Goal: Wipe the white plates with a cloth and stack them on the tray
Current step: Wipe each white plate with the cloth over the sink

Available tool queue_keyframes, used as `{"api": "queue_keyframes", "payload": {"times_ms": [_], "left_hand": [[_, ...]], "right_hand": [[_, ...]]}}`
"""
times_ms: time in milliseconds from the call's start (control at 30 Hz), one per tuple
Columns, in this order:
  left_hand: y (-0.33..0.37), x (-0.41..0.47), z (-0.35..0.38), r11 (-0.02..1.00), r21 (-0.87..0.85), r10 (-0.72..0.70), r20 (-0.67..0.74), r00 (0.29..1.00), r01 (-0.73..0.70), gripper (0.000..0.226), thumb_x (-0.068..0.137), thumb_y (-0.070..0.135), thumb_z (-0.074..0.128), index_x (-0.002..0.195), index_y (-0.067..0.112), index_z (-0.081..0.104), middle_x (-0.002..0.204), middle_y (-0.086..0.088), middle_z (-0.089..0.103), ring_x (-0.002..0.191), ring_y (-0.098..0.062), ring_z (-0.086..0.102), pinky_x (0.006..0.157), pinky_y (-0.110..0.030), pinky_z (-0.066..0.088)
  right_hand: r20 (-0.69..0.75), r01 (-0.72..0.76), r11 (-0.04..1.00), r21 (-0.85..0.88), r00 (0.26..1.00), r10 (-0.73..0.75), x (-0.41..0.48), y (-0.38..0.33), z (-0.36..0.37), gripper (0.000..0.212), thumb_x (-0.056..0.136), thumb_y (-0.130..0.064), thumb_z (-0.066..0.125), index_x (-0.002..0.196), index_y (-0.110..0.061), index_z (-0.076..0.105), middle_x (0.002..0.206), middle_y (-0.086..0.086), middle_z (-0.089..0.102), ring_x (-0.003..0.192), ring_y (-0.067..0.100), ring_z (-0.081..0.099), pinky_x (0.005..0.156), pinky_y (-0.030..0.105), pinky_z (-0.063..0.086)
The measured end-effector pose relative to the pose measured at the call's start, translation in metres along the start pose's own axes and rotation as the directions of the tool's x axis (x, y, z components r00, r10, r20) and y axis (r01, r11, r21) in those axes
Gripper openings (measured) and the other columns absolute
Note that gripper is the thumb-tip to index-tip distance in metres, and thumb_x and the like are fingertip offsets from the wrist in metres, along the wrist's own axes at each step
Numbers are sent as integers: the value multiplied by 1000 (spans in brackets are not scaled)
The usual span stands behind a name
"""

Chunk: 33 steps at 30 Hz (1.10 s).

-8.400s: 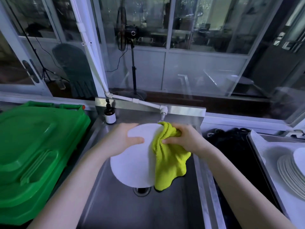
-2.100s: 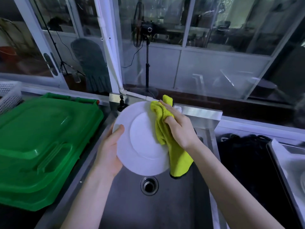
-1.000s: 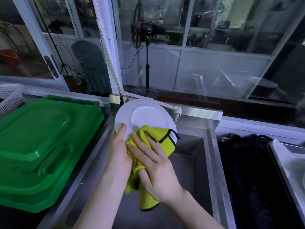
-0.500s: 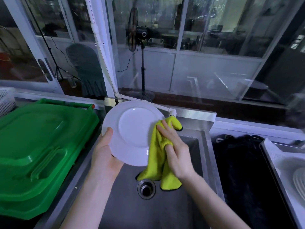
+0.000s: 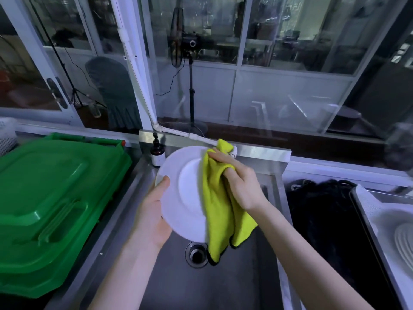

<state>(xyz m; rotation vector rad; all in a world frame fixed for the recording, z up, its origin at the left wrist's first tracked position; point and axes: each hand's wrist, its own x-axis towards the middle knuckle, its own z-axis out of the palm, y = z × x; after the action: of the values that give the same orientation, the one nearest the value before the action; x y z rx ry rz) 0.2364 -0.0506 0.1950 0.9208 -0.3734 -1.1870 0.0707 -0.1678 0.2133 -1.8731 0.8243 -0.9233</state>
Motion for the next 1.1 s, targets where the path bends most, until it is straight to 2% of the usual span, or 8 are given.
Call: {"api": "queue_keyframes", "payload": {"times_ms": [133,400,500,600,733,867,1000,1100], "left_hand": [[8,5,-8,993,-71,87,-65,994,-92,37,96,40,49,117,26,75,121,-4,74,107,-23,73,85,-45,52],[2,7,12,989,-147,-46,-126,991,27,43,95,32,56,131,10,63,119,-15,74,107,-29,73,78,-39,61],[-5,4,14,983,-153,-113,-91,989,98,37,101,31,49,128,11,66,118,-14,74,105,-27,74,78,-38,61],[4,5,7,990,-141,-17,-114,993,1,34,95,29,57,123,14,67,114,-11,76,98,-27,76,69,-37,61],[13,4,0,992,-81,84,-110,990,-93,60,84,33,60,142,15,56,130,-10,70,116,-29,68,88,-43,54],[4,4,6,992,-121,16,-109,994,-29,37,97,24,54,132,13,62,121,-12,74,108,-27,72,76,-39,60],[-1,4,9,992,-124,-18,-141,990,1,29,101,22,51,127,18,65,116,-9,76,104,-25,74,72,-37,61],[3,3,5,994,-100,28,-143,989,-43,27,101,25,52,123,19,66,116,-6,76,102,-24,75,76,-39,57]], "right_hand": [[-26,-118,984,136,992,123,-37,21,-2,55,90,-7,36,136,-26,57,148,-17,44,140,-8,29,122,33,20],[255,333,904,-268,930,-267,-61,-9,45,64,87,-19,33,150,-22,38,161,-8,25,152,18,3,123,31,6],[240,321,906,-276,936,-258,-37,-17,45,61,88,-20,34,148,-24,41,160,-10,27,151,13,8,123,30,7],[151,223,943,-246,970,-190,-29,-5,33,59,90,-10,40,148,-21,41,160,-7,27,151,10,8,124,37,8],[140,188,943,-274,978,-154,-58,11,27,60,91,-10,39,150,-22,37,160,-9,24,152,19,2,124,42,11],[260,325,911,-254,930,-260,-63,-3,48,62,88,-17,34,150,-21,38,160,-7,26,152,17,4,123,33,10],[197,259,932,-254,957,-212,-30,-14,43,59,89,-13,36,147,-22,43,159,-8,29,152,13,7,122,26,7],[110,159,954,-252,985,-136,-21,-2,32,59,90,-8,38,148,-18,40,159,-5,26,152,16,7,124,37,9]]}}
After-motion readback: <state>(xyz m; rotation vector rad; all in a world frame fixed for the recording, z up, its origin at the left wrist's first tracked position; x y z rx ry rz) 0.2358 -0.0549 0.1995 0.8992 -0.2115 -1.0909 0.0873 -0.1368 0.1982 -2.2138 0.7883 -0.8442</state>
